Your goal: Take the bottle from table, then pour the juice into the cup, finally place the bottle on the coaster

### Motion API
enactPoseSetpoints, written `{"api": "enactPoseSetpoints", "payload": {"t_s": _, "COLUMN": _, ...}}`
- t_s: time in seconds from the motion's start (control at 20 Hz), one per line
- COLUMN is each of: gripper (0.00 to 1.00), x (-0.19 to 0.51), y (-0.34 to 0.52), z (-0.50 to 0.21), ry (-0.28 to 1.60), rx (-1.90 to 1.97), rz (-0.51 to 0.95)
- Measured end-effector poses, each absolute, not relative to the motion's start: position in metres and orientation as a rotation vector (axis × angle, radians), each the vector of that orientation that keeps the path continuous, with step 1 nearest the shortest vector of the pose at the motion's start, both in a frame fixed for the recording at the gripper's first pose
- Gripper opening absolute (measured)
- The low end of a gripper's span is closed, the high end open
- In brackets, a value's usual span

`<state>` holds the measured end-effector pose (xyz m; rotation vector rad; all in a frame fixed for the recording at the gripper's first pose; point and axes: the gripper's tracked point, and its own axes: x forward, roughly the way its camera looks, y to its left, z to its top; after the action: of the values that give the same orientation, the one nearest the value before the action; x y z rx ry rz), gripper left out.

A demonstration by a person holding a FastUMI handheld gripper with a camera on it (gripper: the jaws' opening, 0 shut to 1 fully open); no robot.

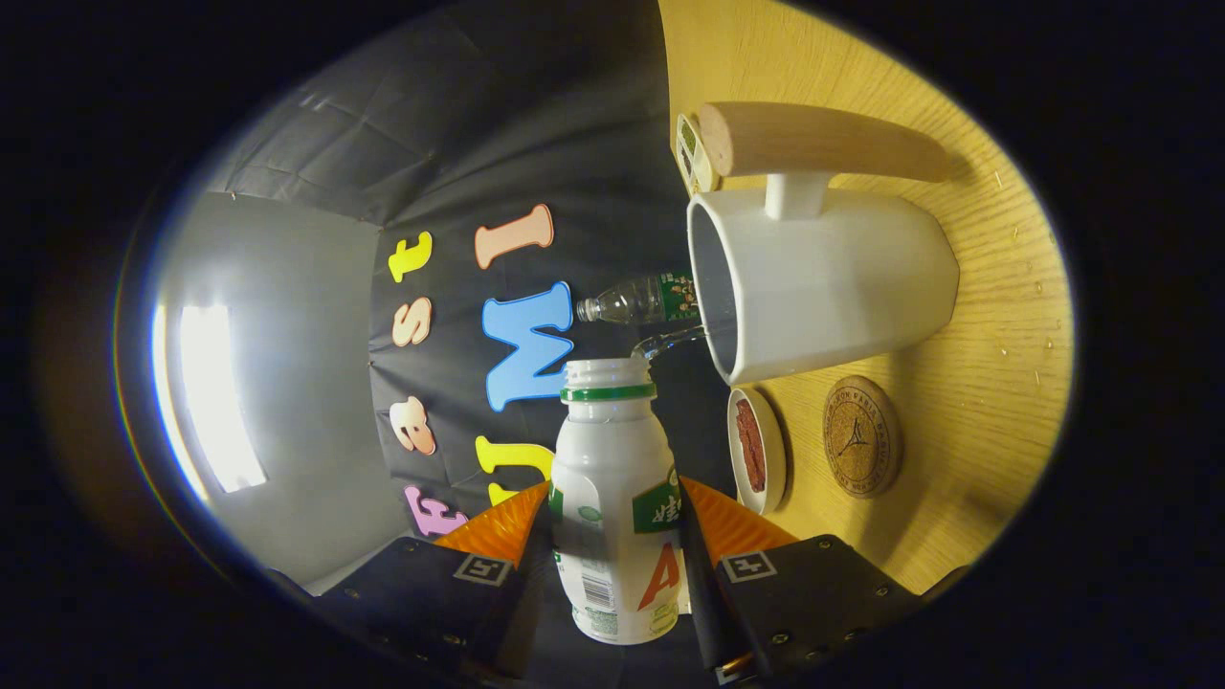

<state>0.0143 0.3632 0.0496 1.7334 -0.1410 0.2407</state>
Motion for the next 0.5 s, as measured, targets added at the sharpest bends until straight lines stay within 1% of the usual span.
{"api": "enactPoseSetpoints", "payload": {"t_s": 0.5, "gripper": 0.65, "x": 0.0130, "y": 0.3691, "z": 0.0513, "ry": -0.138, "rx": 1.777, "rz": 0.258}}
